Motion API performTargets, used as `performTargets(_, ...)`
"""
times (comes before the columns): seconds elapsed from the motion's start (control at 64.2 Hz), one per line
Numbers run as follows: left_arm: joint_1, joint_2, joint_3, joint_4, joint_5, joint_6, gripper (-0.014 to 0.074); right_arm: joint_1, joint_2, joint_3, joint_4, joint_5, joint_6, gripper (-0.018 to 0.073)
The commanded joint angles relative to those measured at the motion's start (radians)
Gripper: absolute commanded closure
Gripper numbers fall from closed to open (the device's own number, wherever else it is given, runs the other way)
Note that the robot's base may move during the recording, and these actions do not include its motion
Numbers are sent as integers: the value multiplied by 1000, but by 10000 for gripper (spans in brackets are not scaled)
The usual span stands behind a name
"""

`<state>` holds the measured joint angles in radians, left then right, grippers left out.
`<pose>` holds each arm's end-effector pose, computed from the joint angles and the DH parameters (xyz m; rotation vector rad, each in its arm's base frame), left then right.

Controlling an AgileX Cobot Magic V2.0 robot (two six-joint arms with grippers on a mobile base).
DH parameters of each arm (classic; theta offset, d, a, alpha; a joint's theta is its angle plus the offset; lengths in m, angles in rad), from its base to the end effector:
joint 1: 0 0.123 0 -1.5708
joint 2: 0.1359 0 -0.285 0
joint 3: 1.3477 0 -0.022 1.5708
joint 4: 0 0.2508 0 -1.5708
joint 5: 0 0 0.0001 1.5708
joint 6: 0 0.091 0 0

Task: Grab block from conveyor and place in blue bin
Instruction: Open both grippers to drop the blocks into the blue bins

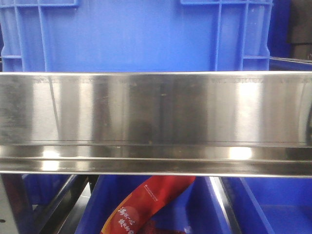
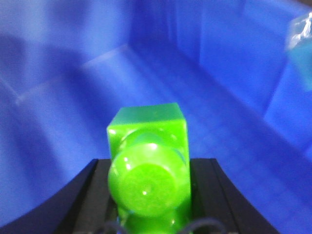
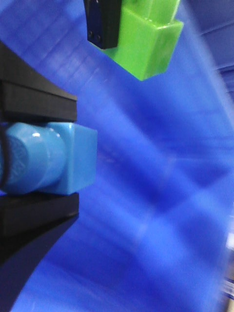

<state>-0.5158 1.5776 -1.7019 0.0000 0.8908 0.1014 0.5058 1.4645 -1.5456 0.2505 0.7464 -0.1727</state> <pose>0.3061 -0.1735 0.4220 0.6863 2.1529 -0.2221 0.2794 0.1723 0.4237 -0.6250 2.0707 0.4828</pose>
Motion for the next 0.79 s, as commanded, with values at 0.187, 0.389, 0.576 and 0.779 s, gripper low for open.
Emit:
performTargets(0.187,-5,-5,-12,0,-13,-1,284,3,8,-10,-4,-21,-5,189)
performTargets(0.389,-5,-9,-12,-10,9,-1,102,3,-12,-10,-4,-14,-5,27)
performTargets(0.576,-5,-54,-12,-14,28,-1,205,3,-73,-10,-4,9,-3,314)
performTargets(0.779,-5,-168,-10,-14,70,-1,568,3,-198,12,-4,16,-3,731)
